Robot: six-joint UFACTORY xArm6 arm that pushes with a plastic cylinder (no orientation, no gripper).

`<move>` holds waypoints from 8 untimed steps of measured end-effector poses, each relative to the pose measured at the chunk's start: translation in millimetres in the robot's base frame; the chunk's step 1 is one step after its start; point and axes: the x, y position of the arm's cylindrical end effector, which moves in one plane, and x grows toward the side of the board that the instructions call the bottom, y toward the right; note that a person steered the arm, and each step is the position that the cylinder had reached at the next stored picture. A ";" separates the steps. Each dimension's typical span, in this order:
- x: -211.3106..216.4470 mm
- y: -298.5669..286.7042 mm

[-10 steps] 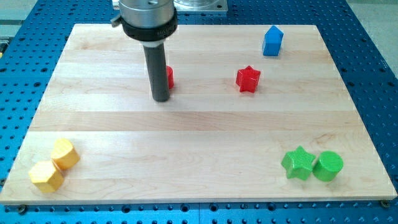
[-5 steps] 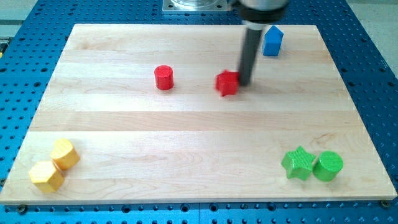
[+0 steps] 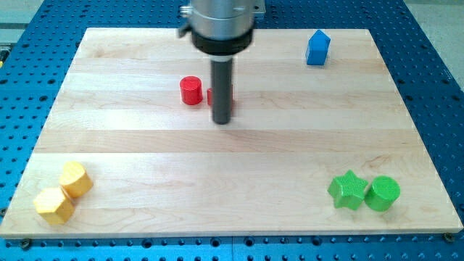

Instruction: Move the red blocks to the center of the board

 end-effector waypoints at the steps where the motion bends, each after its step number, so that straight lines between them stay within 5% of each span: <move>1: 24.3 -20.5; 2: 48.0 18.7; 3: 2.7 51.5; 5: -21.7 10.0; 6: -9.0 42.4; 8: 132.8 65.5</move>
